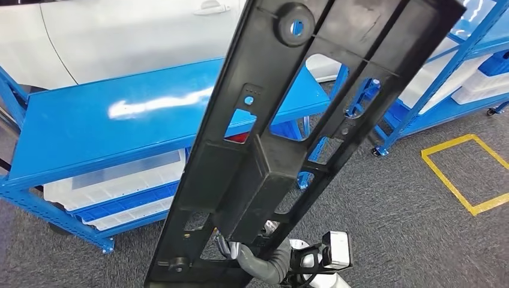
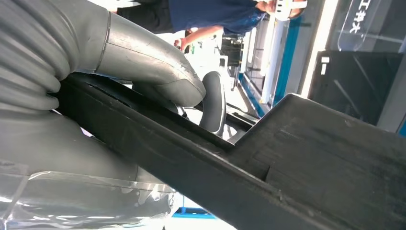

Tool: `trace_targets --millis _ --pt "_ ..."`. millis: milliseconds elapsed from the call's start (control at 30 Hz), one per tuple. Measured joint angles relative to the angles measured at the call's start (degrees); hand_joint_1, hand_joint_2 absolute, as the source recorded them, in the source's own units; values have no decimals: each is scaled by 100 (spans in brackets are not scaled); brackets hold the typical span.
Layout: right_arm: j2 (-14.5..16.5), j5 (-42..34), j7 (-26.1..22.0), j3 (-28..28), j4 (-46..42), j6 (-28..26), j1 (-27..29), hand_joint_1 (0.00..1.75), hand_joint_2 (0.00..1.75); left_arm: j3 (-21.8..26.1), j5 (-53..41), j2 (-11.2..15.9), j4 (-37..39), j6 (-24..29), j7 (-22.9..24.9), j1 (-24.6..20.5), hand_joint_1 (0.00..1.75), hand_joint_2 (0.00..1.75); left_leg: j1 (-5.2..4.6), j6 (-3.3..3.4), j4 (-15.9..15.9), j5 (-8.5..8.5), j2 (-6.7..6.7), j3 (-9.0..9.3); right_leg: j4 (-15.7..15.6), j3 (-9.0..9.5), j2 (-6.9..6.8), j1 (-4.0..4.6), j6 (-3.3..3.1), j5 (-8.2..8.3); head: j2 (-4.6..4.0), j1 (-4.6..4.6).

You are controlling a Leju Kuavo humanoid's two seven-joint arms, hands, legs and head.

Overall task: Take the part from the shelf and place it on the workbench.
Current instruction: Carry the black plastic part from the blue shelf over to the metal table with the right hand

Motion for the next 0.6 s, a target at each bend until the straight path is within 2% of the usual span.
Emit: trace_targets --millis 33,67,100,167,200,233,300,333,367,400,433,467,500,533,567,600 --pt "-7 19 -31 -28 10 7 42 175 175 4 0 0 0 0 -8 8 0 0 -1 -10 17 65 1 -104 62 95 0 -5 2 120 0 0" --pt "-14 45 -68 -54 19 11 81 175 175 10 0 0 0 1 -15 17 0 0 -1 -22 35 125 0 -200 -77 289 0 -7 -7 285 0 0" --pt "-21 79 -110 -82 25 16 113 175 175 20 0 0 0 2 -23 24 0 0 -1 -37 54 179 -2 -280 -420 593 4 -6 -30 396 0 0" --pt "-28 138 -165 -136 25 33 151 175 175 40 1 -3 0 1 -31 35 0 0 -11 -85 81 273 -10 -378 -1304 1243 14 21 -100 330 0 -1" --pt "-30 160 -179 -164 22 43 167 175 175 49 1 -5 0 1 -33 38 0 0 -8 -115 79 323 -13 -395 -1618 1445 20 43 -138 251 0 -1" --pt "-31 180 -184 -186 18 49 182 175 175 56 1 -7 0 -1 -36 41 0 0 -2 -150 68 374 -14 -404 -1777 1519 23 67 -173 204 0 -1" --pt "-32 229 -175 -223 13 56 222 175 175 73 0 -4 0 -2 -42 53 0 0 16 -216 45 436 -20 -437 -1832 1455 13 71 -250 301 0 0" --pt "-31 257 -163 -237 10 56 237 175 175 80 -1 -3 0 -3 -44 62 0 0 19 -243 114 325 -26 -489 -1847 1387 5 61 -298 376 0 -1" --pt "-30 279 -151 -249 9 56 253 175 175 84 -1 -3 0 -5 -46 68 0 0 22 -264 281 105 -31 -564 -1864 1305 -4 48 -341 459 0 -1" --pt "-28 294 -142 -261 6 57 269 175 175 86 -1 -3 0 -7 -47 68 0 0 34 -279 563 -206 -35 -653 -1870 1211 -13 43 -375 542 0 -1" --pt "-27 302 -138 -272 2 57 286 175 175 86 -1 -5 0 -9 -47 67 0 0 37 -293 936 -520 -34 -740 -1866 1112 -13 51 -396 617 0 -2" --pt "-27 307 -138 -282 -1 57 302 175 175 86 0 -6 0 -11 -47 65 0 0 43 -306 1314 -716 -34 -799 -1858 1014 -16 61 -403 690 0 -2" --pt "-27 310 -138 -289 -3 57 315 175 175 87 0 -4 0 -11 -47 65 0 0 44 -315 1605 -763 -34 -807 -1843 911 -18 71 -403 763 0 -1" --pt "-27 312 -138 -294 -4 57 325 175 175 87 0 -3 0 -11 -47 64 0 0 44 -319 1734 -668 -34 -740 -1820 801 -19 77 -396 833 0 -2" --pt "-27 314 -138 -296 -4 57 332 175 175 87 0 -1 0 -11 -47 63 0 0 43 -317 1660 -493 -34 -580 -1788 690 -18 79 -386 895 0 -2" --pt "-27 315 -138 -297 -4 57 338 175 175 86 0 0 0 -11 -47 60 0 0 43 -308 1392 -337 -34 -327 -1748 585 -17 79 -372 951 0 -2"
